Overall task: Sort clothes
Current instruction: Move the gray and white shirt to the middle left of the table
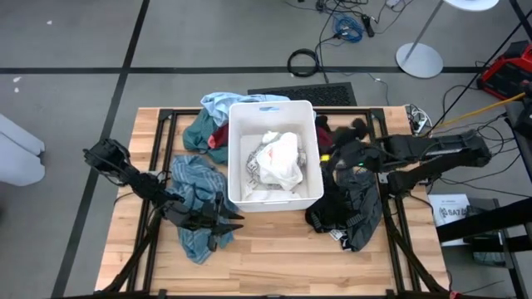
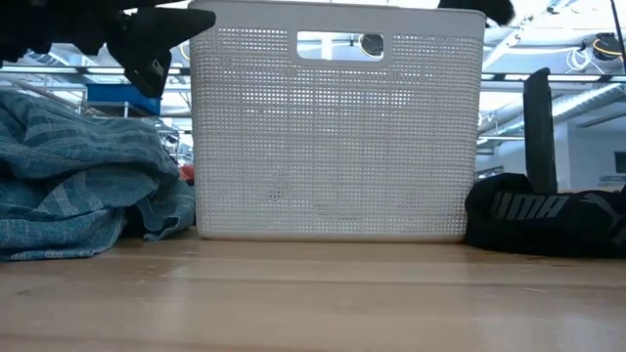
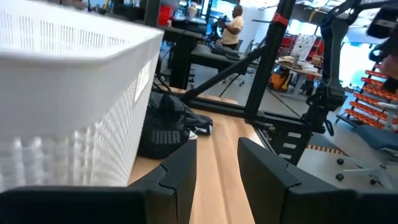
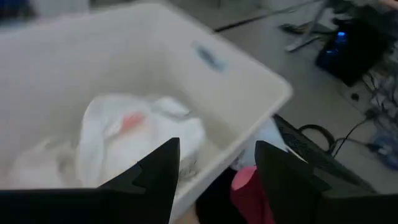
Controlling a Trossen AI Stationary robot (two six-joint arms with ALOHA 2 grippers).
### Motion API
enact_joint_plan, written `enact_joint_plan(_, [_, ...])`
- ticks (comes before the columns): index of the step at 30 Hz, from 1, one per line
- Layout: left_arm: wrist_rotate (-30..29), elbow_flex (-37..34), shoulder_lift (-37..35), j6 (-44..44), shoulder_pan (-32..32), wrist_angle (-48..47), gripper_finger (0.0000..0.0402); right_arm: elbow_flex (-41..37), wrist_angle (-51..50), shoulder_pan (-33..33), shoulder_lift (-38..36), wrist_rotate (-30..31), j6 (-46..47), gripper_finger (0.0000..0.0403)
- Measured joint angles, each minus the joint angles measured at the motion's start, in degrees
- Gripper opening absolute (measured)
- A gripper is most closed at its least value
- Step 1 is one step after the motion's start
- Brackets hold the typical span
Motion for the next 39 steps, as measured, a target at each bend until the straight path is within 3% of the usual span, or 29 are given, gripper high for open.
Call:
enact_joint_plan(4, [-1.0,0.0,0.0,-2.9,0.1,-0.3,0.0125,-7.1,4.3,-3.9,-8.9,0.1,2.5,0.0196])
enact_joint_plan(8, [-6.1,0.0,0.0,-6.1,0.1,0.6,0.0125,-12.4,4.4,-8.7,-15.3,-0.6,3.2,0.0196])
enact_joint_plan(10, [-9.1,0.0,0.0,-8.3,0.1,0.8,0.0125,-14.2,4.3,-11.2,-17.5,-4.3,2.5,0.0196])
enact_joint_plan(12, [-11.2,0.0,0.0,-10.6,0.1,0.8,0.0125,-15.6,4.4,-13.4,-18.9,-11.8,0.5,0.0196])
enact_joint_plan(14, [-12.5,0.0,0.0,-12.4,0.0,0.8,0.0125,-16.8,4.5,-15.2,-19.6,-18.4,-1.3,0.0196])
enact_joint_plan(16, [-13.2,0.0,0.0,-13.7,0.0,0.9,0.0125,-17.7,4.3,-16.7,-19.6,-21.1,-2.6,0.0196])
enact_joint_plan(24, [-15.0,0.0,0.0,-15.8,-0.2,1.9,0.0125,-23.6,3.4,-19.7,-19.4,-25.8,-1.8,0.0196])
enact_joint_plan(31, [-9.2,0.0,0.0,-16.5,-5.2,2.0,0.0125,-28.3,7.1,-19.7,-19.4,-25.6,-1.8,0.0196])
enact_joint_plan(35, [-13.9,0.7,0.0,-8.3,-8.5,11.9,0.0125,-28.6,7.6,-19.7,-19.4,-25.6,-1.8,0.0196])
enact_joint_plan(39, [-8.9,3.8,-0.6,7.9,-8.9,23.8,0.0125,-28.6,9.5,-19.7,-19.4,-25.8,-1.8,0.0196])
